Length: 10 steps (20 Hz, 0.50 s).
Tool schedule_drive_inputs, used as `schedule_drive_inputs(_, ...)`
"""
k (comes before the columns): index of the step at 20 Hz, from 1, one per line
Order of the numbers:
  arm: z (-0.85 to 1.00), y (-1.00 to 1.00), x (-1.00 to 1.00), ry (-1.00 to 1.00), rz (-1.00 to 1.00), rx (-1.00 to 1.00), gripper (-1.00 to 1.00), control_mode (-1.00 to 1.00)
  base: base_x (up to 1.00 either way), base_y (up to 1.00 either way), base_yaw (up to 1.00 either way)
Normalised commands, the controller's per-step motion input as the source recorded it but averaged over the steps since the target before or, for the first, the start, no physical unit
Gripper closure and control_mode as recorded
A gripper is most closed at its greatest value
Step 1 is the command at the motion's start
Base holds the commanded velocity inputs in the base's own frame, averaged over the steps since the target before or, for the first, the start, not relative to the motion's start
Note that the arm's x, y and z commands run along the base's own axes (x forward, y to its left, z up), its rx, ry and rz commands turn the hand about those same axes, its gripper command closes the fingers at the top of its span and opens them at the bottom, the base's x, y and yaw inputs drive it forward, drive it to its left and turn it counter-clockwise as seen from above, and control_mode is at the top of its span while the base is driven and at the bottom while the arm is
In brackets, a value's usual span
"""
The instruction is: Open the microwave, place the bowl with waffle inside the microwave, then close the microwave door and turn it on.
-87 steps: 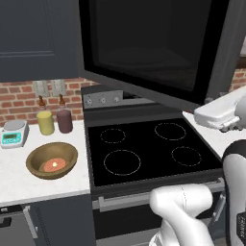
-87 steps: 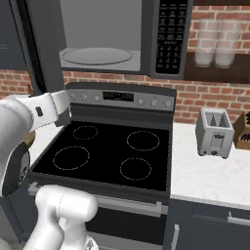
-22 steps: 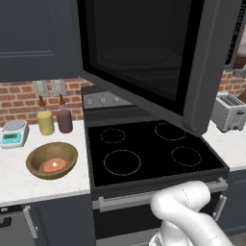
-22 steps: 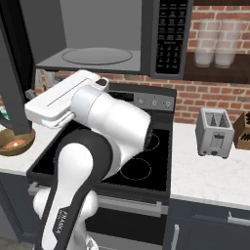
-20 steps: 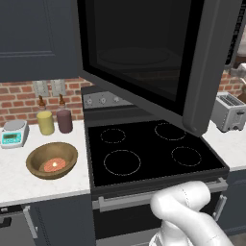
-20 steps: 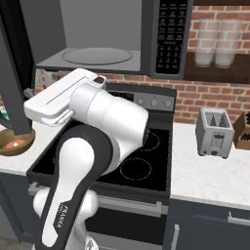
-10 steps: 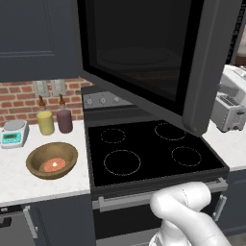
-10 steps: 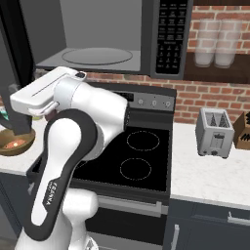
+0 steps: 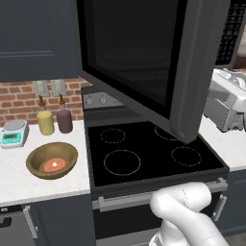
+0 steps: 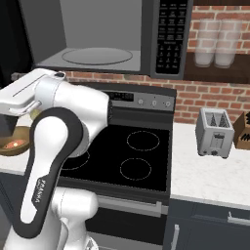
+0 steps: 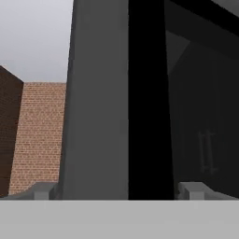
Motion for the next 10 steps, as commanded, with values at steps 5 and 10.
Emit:
schedule_drive_inputs(5, 0.0, 0.63, -0.15, 0.03, 0.11, 0.0, -1.0, -1.0, 0.0, 0.0, 0.0)
schedule_drive_inputs(10, 0.0, 0.78, -0.02, 0.0, 0.05, -0.01, -1.0, -1.0, 0.0, 0.0, 0.0)
